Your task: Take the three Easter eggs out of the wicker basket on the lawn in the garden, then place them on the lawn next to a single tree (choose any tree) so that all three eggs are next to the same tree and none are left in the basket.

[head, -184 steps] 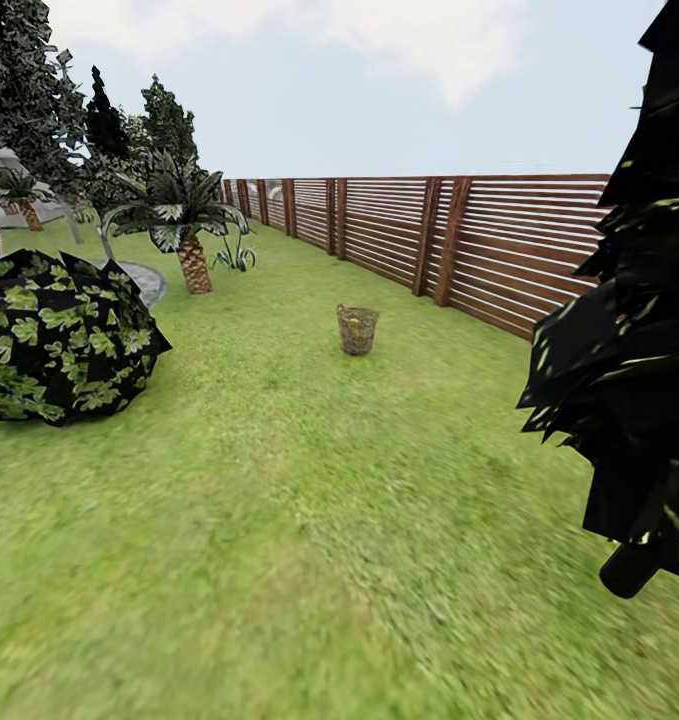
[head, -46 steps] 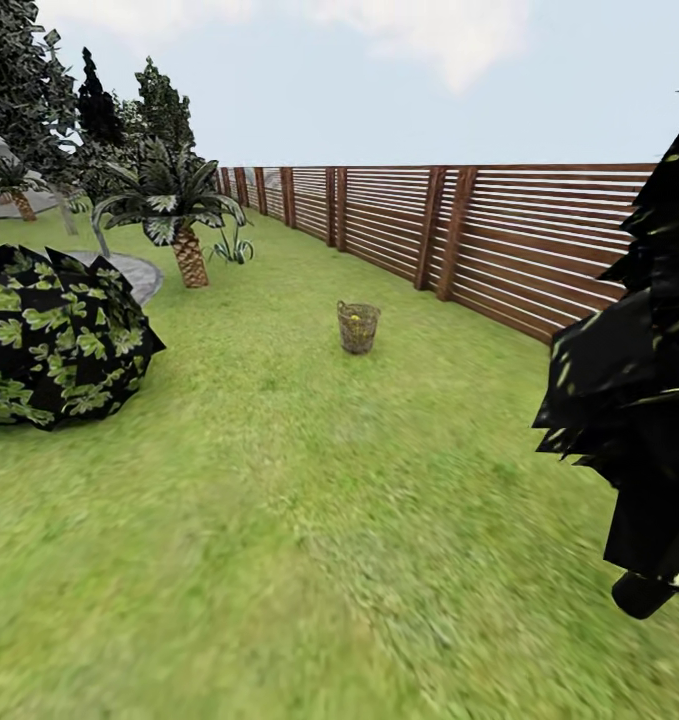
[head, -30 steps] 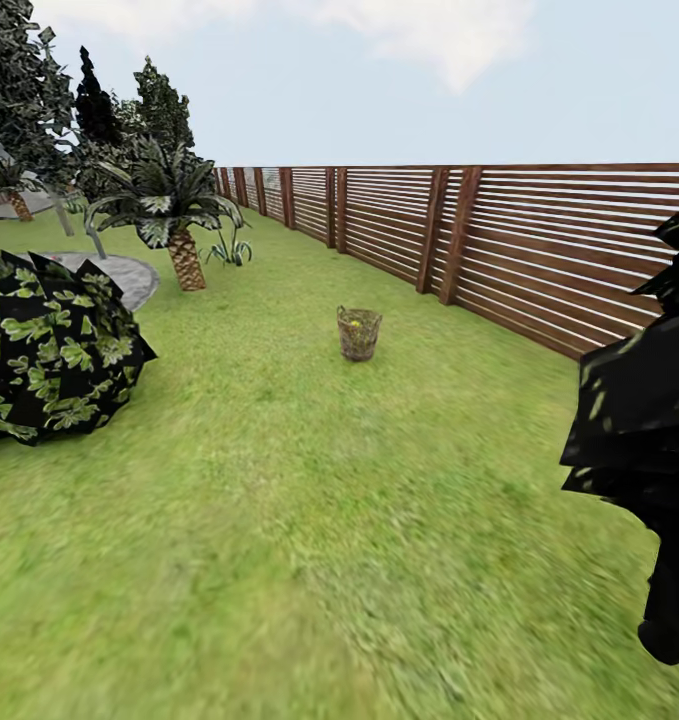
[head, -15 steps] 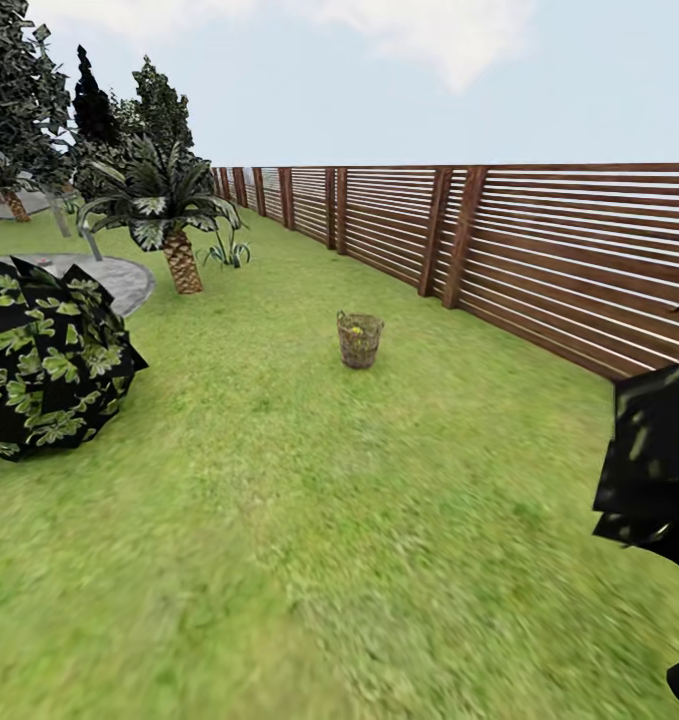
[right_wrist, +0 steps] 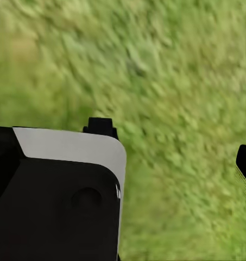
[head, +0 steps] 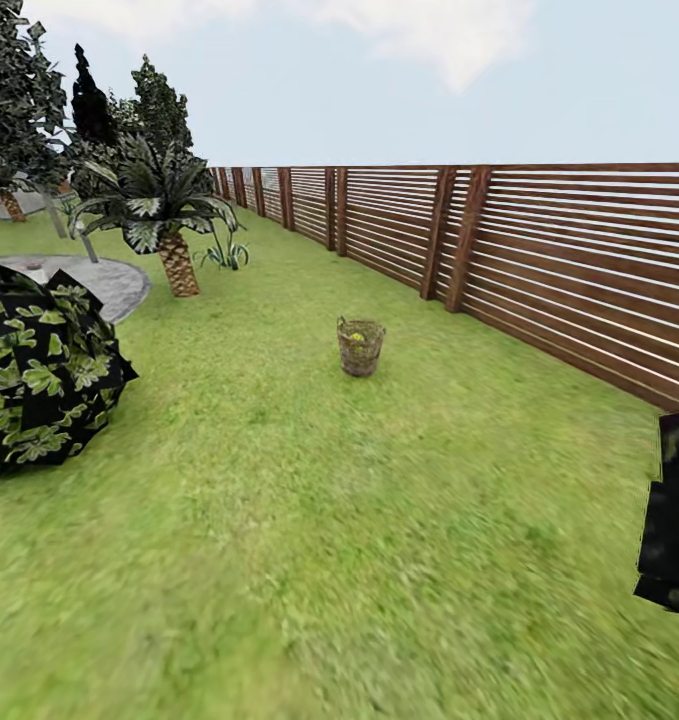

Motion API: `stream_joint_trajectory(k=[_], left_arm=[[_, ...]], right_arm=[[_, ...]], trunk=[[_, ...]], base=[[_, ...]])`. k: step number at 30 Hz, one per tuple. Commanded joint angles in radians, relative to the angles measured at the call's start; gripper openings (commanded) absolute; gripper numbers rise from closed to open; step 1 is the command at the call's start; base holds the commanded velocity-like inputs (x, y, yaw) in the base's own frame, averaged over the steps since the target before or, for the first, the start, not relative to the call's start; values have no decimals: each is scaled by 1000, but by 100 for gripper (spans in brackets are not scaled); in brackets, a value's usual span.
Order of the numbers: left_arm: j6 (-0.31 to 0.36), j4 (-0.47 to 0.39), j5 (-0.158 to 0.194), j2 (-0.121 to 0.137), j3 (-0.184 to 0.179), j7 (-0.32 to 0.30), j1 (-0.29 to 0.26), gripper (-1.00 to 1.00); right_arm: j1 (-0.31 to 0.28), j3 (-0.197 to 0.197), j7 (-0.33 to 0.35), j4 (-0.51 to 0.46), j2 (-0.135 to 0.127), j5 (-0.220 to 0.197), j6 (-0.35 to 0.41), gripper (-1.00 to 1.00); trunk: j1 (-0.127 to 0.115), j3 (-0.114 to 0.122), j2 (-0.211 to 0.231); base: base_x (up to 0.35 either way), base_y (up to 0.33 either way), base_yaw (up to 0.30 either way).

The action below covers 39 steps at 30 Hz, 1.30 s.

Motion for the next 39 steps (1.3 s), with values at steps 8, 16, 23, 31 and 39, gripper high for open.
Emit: stream_joint_trajectory(k=[8,16,23,31,39], left_arm=[[2,2,10,0,0,-1,-1,100],[2,3,10,0,0,-1,-1,100],[2,8,10,1,0,-1,0,100],[1,27,10,2,0,-1,10,100],[-74,29,11,2,0,-1,62,100]], right_arm=[[-2,0,-5,5,0,9,-8,100],[-2,0,-5,5,0,9,-7,100],[1,0,-9,5,0,6,0,100],[12,-1,-14,14,-6,6,6,100],[56,0,-6,16,-7,13,-7,100]], trunk=[[1,-1,-1],[1,-1,-1],[1,-1,-1],[1,-1,-1],[1,-1,-1]], base=[[323,0,0],[324,0,0],[324,0,0],[323,0,0],[323,0,0]])
